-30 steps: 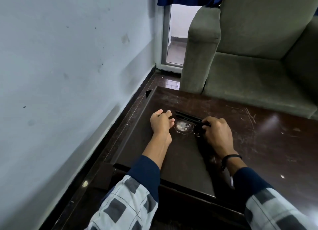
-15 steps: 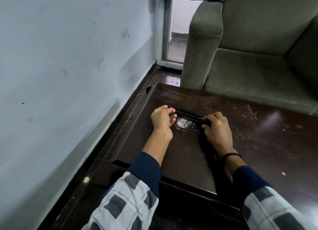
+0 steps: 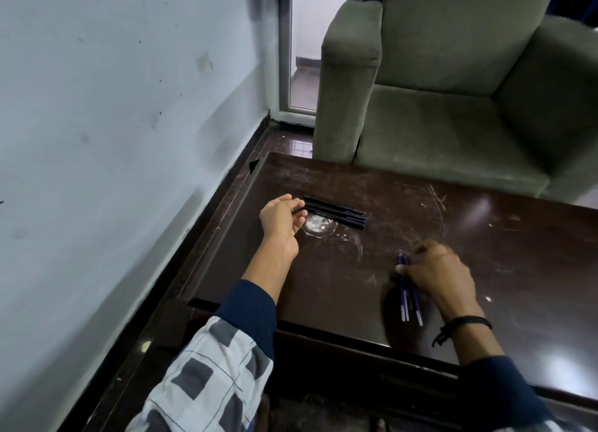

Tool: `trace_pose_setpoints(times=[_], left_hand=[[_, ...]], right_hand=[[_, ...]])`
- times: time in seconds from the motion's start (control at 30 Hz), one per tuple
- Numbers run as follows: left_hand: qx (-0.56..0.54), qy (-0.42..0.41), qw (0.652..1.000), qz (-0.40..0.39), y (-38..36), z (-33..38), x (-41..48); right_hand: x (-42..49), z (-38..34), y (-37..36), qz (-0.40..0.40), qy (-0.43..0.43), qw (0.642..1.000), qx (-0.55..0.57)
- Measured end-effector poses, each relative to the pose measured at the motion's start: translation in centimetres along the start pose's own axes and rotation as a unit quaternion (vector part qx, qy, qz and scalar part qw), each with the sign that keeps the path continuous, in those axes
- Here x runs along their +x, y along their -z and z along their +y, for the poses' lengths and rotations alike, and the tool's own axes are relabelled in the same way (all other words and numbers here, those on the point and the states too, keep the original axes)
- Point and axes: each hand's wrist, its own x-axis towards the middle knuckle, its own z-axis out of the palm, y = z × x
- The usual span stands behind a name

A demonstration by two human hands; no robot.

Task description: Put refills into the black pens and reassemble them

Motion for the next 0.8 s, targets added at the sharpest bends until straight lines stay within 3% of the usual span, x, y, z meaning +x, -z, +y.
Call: trace_pose_setpoints(times=[0.33, 0.8], left_hand=[[-0.045, -0.012, 0.999, 0.027, 1.4, 1.7, 0.8], [-0.102, -0.016, 0.994, 0.037, 3.5, 4.0, 2.1]], right_hand=[[-3.6, -0.8, -4.2, 0.069, 0.054, 0.995, 0.042], [-6.7, -13.7, -10.7, 0.009, 0.17, 0.974, 0.151]])
